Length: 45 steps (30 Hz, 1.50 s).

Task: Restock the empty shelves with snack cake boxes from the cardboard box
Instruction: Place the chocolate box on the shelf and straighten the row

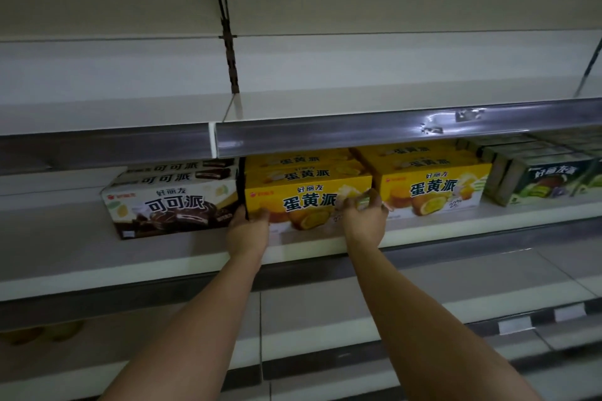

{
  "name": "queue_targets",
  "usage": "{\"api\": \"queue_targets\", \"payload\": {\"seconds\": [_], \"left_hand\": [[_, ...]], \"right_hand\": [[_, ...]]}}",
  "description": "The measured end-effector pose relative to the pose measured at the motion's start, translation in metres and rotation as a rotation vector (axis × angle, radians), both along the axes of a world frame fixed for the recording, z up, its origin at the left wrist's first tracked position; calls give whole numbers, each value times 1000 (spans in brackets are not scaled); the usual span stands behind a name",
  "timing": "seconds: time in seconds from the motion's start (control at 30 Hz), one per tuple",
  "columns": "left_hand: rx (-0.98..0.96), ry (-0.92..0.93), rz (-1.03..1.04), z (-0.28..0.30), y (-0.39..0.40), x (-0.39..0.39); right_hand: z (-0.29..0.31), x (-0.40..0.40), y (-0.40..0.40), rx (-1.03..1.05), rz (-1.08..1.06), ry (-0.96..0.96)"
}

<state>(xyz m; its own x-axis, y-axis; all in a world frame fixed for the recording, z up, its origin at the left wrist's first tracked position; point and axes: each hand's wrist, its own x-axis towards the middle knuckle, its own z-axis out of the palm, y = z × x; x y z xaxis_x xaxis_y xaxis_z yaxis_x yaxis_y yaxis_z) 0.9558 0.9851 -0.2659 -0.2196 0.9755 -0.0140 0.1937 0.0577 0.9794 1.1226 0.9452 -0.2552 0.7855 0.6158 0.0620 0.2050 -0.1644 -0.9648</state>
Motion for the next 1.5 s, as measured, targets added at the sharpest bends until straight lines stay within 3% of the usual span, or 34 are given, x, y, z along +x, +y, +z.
{"api": "queue_targets", "payload": {"seconds": [0.23,0.53,0.83,1.07,1.5], "left_hand": [[18,-100,84,-1,-6,12],[17,-94,203,3,-19,27],[-39,-126,142,16,-32,33],[-23,-8,57,24,-52,31],[20,426,-179,26,-103,78]], "right_hand": [[14,49,-14,53,-127,134],[6,73,-2,97,103,268],[8,88,-7,94,292,365],[28,95,-35,110,321,360],[14,124,-140,-43,244,211]]}}
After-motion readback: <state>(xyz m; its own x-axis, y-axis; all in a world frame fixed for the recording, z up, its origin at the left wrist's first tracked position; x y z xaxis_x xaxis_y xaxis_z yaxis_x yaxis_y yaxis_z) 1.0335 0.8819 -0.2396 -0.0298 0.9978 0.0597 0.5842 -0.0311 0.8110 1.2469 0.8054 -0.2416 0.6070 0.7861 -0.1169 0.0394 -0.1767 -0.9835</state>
